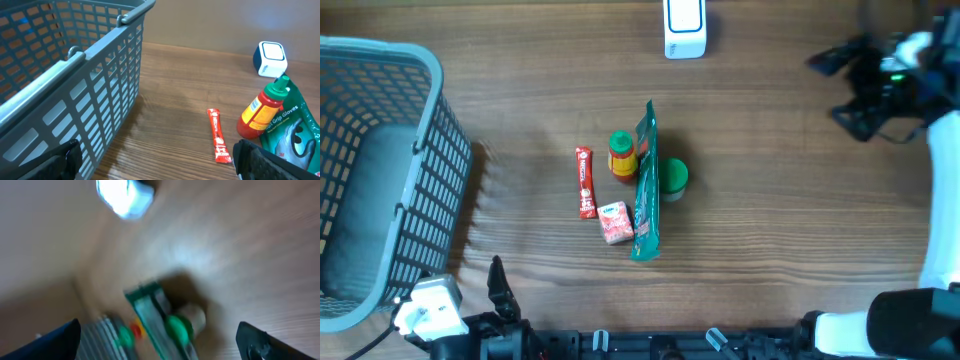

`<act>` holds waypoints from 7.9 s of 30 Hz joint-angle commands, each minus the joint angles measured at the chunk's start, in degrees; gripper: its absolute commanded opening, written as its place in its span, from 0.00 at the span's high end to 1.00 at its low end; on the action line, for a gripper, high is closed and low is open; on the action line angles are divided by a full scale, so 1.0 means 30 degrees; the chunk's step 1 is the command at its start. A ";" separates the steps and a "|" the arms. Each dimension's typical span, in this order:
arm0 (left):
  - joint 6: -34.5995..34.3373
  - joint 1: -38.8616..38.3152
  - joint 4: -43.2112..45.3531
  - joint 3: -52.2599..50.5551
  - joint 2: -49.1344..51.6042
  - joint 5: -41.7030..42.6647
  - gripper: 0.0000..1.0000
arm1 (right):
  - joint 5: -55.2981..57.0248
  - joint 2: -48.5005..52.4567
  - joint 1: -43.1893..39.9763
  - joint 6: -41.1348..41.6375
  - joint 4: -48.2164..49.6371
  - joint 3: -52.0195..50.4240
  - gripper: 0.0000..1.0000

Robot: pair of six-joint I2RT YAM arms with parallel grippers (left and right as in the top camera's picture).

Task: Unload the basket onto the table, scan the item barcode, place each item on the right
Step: 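Reach the right gripper to the green 3M gloves pack and grasp it, then pull the 3M pack out from beside the jars and lift it, then bring the 3M pack up to the white scanner, then carry the 3M pack to the right edge of the table and release, then reach the right gripper down over the green-capped jar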

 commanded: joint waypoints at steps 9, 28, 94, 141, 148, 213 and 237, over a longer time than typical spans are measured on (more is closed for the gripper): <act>-0.0109 0.0087 0.0051 0.0015 -0.0153 0.0095 0.00 | 0.5807 0.0933 1.3799 -0.6455 0.0699 -0.2769 0.01; -0.0109 0.0087 0.0051 0.0015 -0.0153 0.0095 0.00 | 0.6761 0.5850 1.6903 -0.1778 0.5435 -0.4809 0.95; -0.0109 0.0087 0.0051 0.0015 -0.0153 0.0095 0.00 | 0.2157 -0.1144 1.0302 2.7365 -0.7898 -0.2667 0.96; -0.0109 0.0087 0.0051 0.0015 -0.0153 0.0095 0.00 | 0.3526 -0.7839 0.5967 0.6047 0.3366 -0.2696 0.96; -0.0109 0.0087 0.0058 0.0015 -0.0153 0.0095 0.00 | 0.3468 -0.5894 0.5967 0.6033 0.6958 -0.2929 0.96; -0.0109 0.0087 0.0058 0.0015 -0.0153 0.0095 0.00 | 1.5351 0.9894 -0.7446 0.7402 0.5741 0.0452 0.83; -0.0109 0.0087 0.0058 0.0015 -0.0153 0.0087 0.00 | 0.2222 0.4532 0.2834 -0.0488 -0.1800 0.0452 0.00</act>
